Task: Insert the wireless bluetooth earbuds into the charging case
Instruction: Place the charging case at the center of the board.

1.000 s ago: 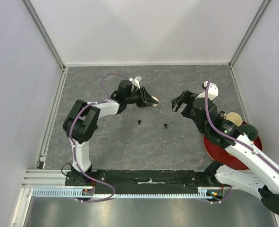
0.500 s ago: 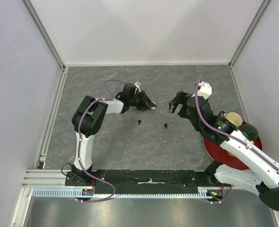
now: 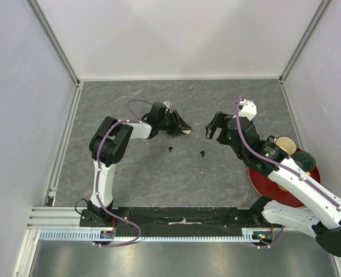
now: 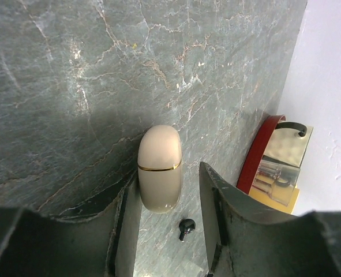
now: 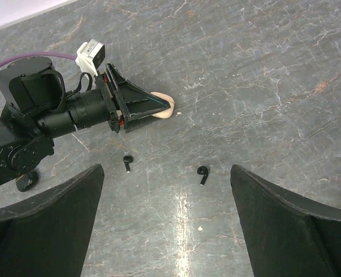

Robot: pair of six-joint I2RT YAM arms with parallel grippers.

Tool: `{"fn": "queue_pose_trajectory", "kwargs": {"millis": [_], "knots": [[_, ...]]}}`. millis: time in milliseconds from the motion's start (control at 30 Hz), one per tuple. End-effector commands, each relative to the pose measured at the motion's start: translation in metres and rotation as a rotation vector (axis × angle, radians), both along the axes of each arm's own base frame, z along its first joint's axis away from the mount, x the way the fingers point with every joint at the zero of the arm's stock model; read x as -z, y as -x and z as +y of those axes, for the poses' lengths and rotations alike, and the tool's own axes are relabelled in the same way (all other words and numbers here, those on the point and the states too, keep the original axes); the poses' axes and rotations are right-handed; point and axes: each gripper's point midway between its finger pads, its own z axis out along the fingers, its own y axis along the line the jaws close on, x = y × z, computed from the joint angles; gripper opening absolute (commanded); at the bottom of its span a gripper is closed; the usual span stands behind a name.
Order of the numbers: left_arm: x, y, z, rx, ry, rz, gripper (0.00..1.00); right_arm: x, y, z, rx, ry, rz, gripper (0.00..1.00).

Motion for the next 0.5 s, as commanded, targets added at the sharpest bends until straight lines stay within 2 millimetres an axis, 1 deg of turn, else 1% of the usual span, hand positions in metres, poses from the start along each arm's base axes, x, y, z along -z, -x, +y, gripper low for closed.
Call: {"fn": "queue_pose_trajectory", "kwargs": {"millis": [0, 67, 133, 167, 200, 267, 300, 400, 467], "knots": [[0.010, -0.001, 0.005, -0.034, -0.024, 0.025, 0.50, -0.015, -0.002, 0.001, -0.008, -0.012, -0.028, 0.98], [0.015, 0.003, 0.009, -0.037, -0.041, 0.037, 0.51, -0.014, -0.002, 0.001, -0.010, -0.010, -0.026, 0.98], [0.015, 0.005, 0.012, -0.040, -0.057, 0.031, 0.52, -0.014, -0.002, 0.001, -0.010, -0.009, -0.025, 0.98], [0.018, 0.007, 0.014, -0.041, -0.071, 0.040, 0.53, -0.014, -0.002, 0.002, -0.013, -0.010, -0.024, 0.98], [0.016, 0.006, 0.017, -0.051, -0.082, 0.029, 0.54, -0.013, -0.002, 0.003, -0.016, -0.011, -0.022, 0.98], [0.018, 0.008, 0.021, -0.050, -0.112, 0.024, 0.54, -0.012, -0.002, 0.003, -0.017, -0.009, -0.018, 0.98], [0.014, 0.007, 0.024, -0.052, -0.126, 0.003, 0.54, -0.012, -0.002, 0.004, -0.020, -0.010, -0.018, 0.98], [0.015, 0.006, 0.033, -0.064, -0.185, -0.011, 0.56, -0.012, -0.002, 0.004, -0.022, -0.012, -0.017, 0.98], [0.007, 0.004, 0.037, -0.072, -0.204, -0.039, 0.57, -0.012, -0.002, 0.004, -0.024, -0.013, -0.018, 0.98]]}}
